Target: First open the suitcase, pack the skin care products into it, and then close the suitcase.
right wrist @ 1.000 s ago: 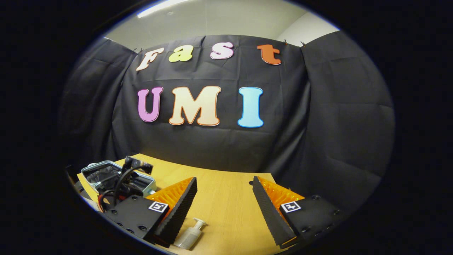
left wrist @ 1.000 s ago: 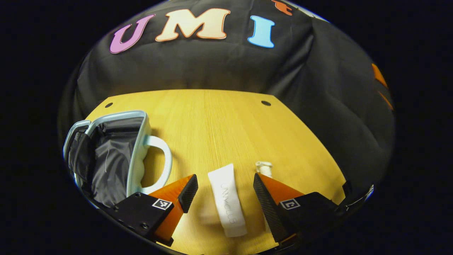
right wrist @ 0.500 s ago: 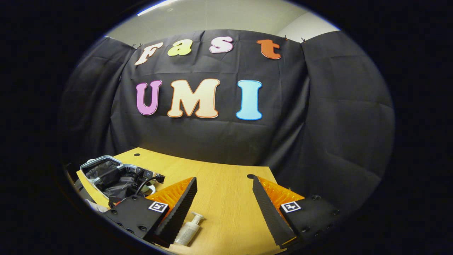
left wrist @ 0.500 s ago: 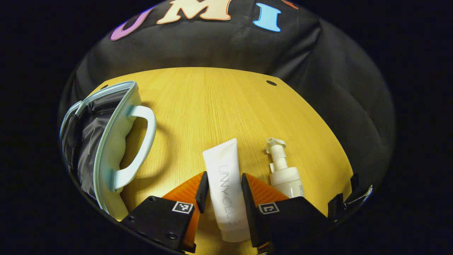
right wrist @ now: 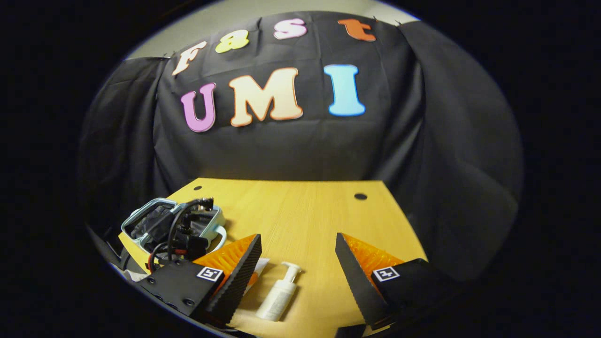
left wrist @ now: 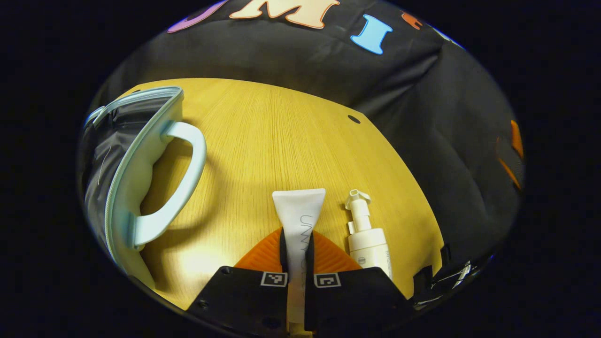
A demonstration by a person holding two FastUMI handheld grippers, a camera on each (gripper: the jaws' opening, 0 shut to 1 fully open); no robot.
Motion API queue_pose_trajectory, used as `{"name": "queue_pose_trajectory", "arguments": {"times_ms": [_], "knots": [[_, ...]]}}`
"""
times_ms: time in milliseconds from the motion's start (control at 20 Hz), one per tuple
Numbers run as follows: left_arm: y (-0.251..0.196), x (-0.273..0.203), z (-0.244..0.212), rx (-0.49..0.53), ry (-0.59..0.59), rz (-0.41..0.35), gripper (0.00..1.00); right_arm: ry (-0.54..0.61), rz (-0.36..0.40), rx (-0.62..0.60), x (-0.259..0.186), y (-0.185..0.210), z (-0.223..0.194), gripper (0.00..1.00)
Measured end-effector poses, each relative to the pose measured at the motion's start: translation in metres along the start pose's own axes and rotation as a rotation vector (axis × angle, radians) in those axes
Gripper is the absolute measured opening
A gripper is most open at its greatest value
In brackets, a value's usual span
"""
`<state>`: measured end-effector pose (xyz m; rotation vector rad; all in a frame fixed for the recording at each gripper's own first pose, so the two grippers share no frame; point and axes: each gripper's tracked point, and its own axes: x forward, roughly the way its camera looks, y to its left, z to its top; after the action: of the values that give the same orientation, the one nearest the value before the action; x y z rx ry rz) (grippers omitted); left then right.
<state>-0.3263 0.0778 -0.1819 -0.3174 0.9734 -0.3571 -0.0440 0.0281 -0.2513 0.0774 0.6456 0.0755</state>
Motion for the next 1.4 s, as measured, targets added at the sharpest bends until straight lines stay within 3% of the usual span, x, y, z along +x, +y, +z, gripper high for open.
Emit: {"name": "queue_pose_trajectory", "arguments": {"times_ms": [150,300,800,900,1000,1400], "knots": [[-0.002,0.001,-0.002,0.045,0.001,-0.001,0.04,0.112,-0.006,0.020,0.032,0.004,-0.041,0.98],[-0.003,0.001,-0.001,0.009,-0.005,-0.017,0.04,0.183,-0.013,-0.036,0.051,0.008,-0.076,0.98],[-0.002,0.001,-0.002,0.035,-0.011,-0.031,0.04,0.503,0.001,-0.014,0.057,0.024,-0.180,0.96],[-0.003,0.001,-0.001,0.049,0.002,-0.034,0.04,0.564,0.022,-0.002,0.054,0.033,-0.190,0.84],[-0.002,0.001,-0.001,0.059,0.015,-0.024,0.04,0.562,0.028,-0.020,0.060,0.037,-0.197,0.60],[-0.009,-0.021,0.018,0.114,0.030,-0.036,0.01,0.574,0.011,0.024,0.058,0.037,-0.195,0.49]]}}
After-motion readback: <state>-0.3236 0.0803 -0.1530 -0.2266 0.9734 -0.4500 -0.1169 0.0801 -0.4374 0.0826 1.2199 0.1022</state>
